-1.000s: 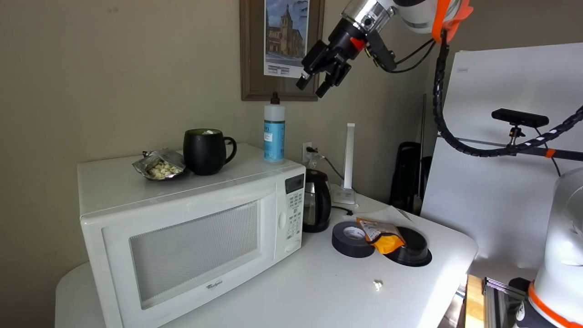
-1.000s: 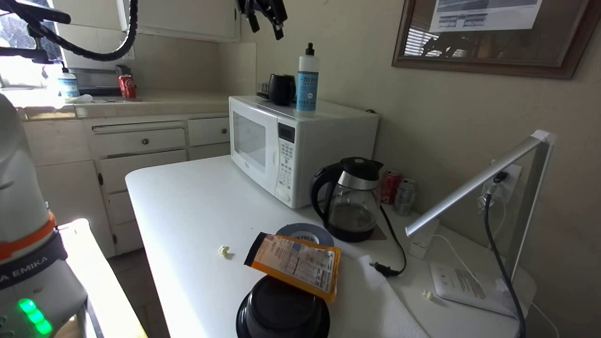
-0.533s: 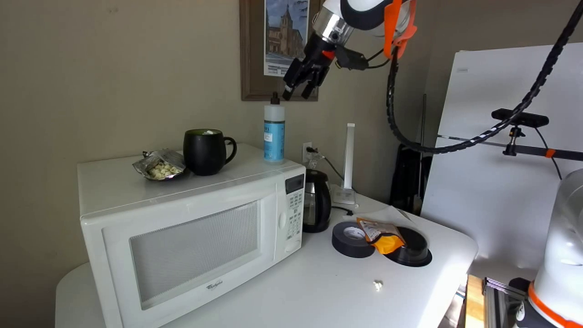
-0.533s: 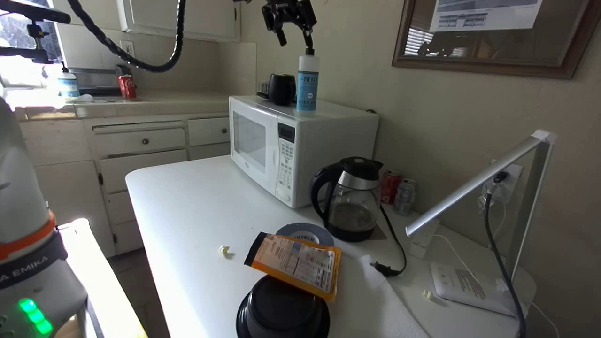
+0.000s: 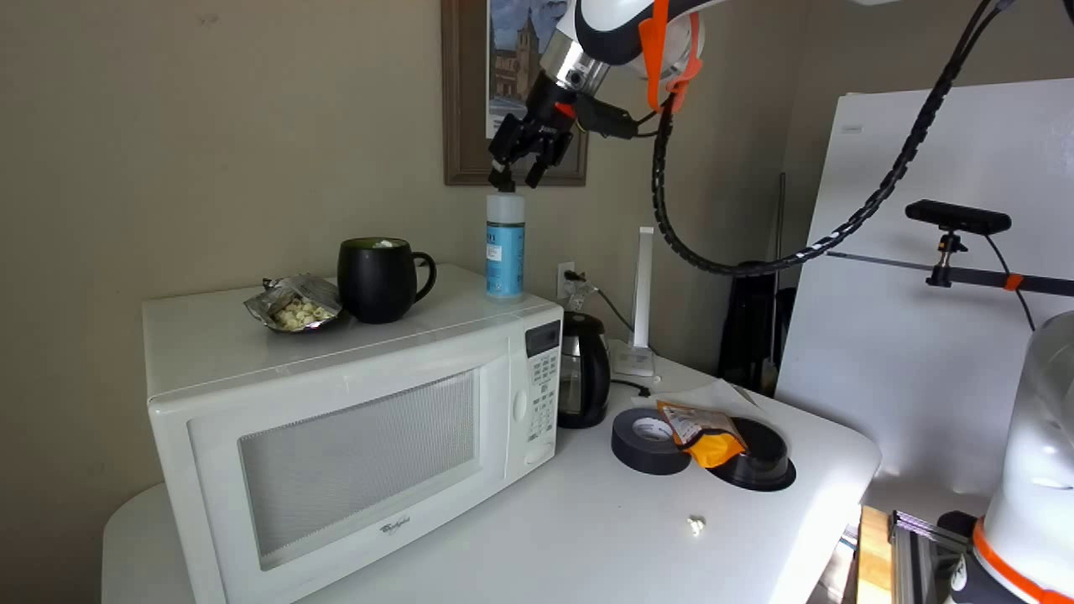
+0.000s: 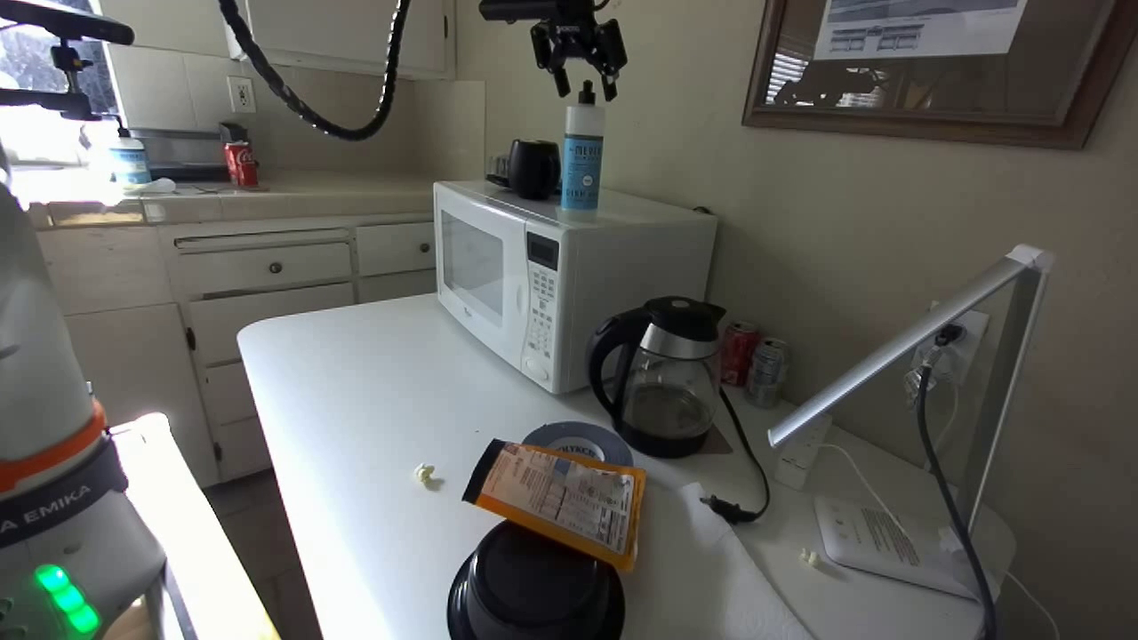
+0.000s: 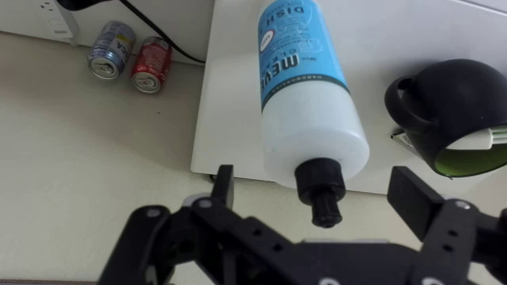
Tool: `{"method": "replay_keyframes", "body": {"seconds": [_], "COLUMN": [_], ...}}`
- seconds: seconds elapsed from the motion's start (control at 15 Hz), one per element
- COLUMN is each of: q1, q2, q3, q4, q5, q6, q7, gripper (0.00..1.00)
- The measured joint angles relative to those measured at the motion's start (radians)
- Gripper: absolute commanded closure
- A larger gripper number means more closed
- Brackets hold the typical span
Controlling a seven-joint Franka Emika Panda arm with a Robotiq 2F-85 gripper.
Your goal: Put the blue bottle on the table
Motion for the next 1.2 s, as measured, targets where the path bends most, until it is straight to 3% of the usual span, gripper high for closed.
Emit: {"method": "replay_keyframes", "body": {"seconds": [0.47, 0.6, 0.67, 0.73, 0.93, 1.2], "q1": [-0.001, -0.001, -0.001, 0.0, 0.002, 0.002], "q2": [0.047, 0.053, 0.056, 0.059, 0.069, 0.071], "q3": [-0.01, -0.011, -0.011, -0.011, -0.008, -0.007], "q4": [0.053, 0.058, 0.06, 0.061, 0.063, 0.068], "q5": [0.048, 0.048, 0.048, 0.048, 0.048, 0.048], "q6": [-0.056, -0.068, -0.076, -0.084, -0.096, -0.096], "q7": [-0.015, -0.015, -0.015, -0.015, -0.015, -0.015], "gripper": [0.0, 0.07, 0.15, 0.31, 0.55, 0.57]}}
